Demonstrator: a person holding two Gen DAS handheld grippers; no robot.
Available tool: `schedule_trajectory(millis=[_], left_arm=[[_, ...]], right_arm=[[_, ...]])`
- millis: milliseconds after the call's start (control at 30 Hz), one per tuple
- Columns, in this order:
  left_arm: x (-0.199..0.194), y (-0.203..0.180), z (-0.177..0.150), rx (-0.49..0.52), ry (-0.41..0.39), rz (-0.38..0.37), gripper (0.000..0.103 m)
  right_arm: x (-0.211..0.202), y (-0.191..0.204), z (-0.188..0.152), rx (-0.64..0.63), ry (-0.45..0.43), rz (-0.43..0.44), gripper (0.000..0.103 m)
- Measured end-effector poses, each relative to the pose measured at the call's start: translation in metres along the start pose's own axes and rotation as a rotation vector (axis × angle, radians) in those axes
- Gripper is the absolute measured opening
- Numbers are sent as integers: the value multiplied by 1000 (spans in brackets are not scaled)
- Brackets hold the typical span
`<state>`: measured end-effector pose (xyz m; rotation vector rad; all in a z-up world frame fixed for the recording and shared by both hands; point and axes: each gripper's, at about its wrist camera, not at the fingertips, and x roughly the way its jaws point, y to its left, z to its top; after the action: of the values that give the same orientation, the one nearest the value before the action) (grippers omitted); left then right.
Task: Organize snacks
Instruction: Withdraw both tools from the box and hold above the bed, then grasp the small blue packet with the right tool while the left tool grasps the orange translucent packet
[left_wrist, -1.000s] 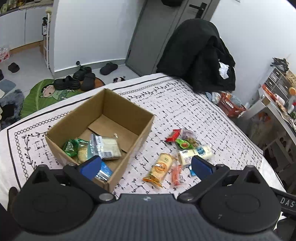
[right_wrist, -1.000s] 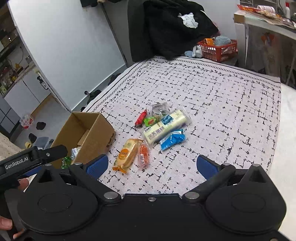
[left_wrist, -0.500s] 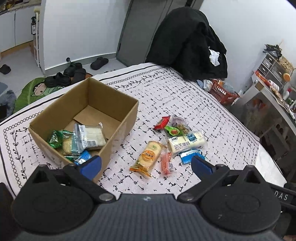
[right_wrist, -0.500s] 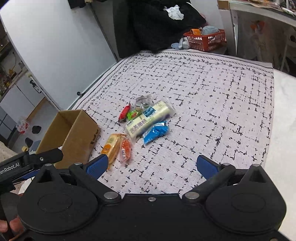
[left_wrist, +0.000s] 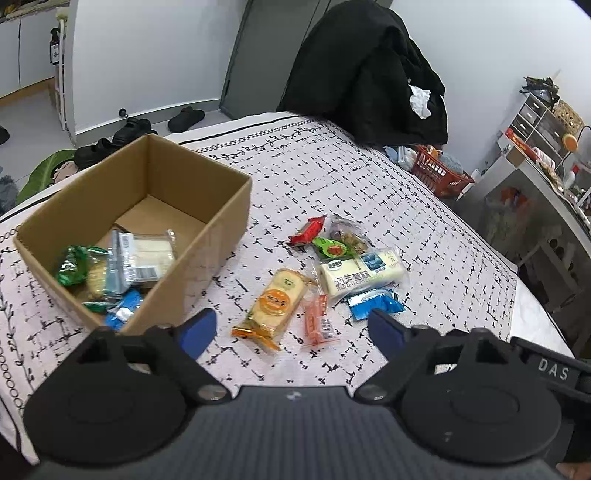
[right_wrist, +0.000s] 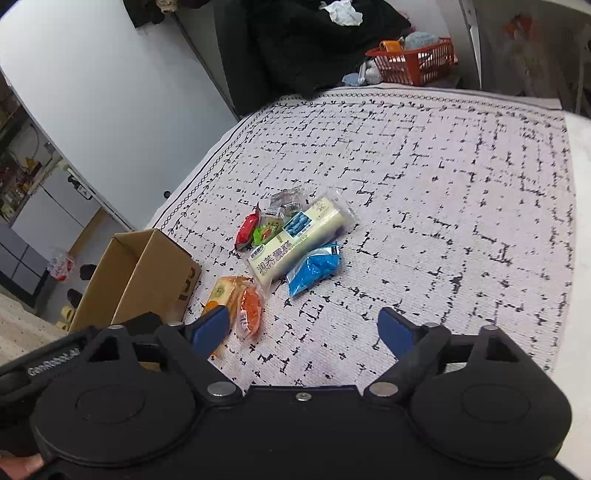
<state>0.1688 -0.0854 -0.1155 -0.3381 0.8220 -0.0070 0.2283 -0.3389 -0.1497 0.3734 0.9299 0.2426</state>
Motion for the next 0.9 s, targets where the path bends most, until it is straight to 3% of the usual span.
schedule_trajectory(millis=[300, 900], left_arm=[[36, -14, -3, -23, 42, -22, 54], [106, -25, -15, -67, 124, 7, 43]], right_arm=[[31, -19, 7, 91, 31, 57, 68], [88, -50, 22, 208, 68, 126, 68]])
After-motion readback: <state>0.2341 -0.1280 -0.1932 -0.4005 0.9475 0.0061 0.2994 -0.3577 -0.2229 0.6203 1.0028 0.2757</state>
